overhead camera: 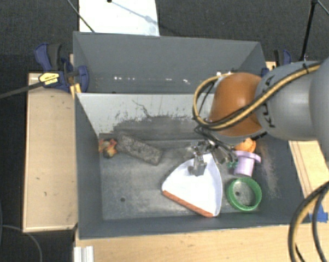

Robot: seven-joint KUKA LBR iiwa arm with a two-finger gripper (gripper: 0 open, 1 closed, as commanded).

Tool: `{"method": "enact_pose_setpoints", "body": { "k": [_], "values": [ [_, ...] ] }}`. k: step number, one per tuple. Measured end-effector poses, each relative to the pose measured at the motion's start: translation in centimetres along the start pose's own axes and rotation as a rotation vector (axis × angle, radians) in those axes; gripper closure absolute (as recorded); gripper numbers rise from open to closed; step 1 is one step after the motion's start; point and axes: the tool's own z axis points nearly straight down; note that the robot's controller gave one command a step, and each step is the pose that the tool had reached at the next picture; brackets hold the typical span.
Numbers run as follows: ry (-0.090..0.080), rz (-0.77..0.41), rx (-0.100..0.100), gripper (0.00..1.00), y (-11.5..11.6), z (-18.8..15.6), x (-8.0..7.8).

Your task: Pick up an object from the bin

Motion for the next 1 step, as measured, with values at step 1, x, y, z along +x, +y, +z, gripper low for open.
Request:
{"method": "enact_pose_setpoints", "body": {
  "k": [1],
  "values": [
    [0.0,0.0,0.0,1.0,0.0,0.0,0.0]
  ]
}}
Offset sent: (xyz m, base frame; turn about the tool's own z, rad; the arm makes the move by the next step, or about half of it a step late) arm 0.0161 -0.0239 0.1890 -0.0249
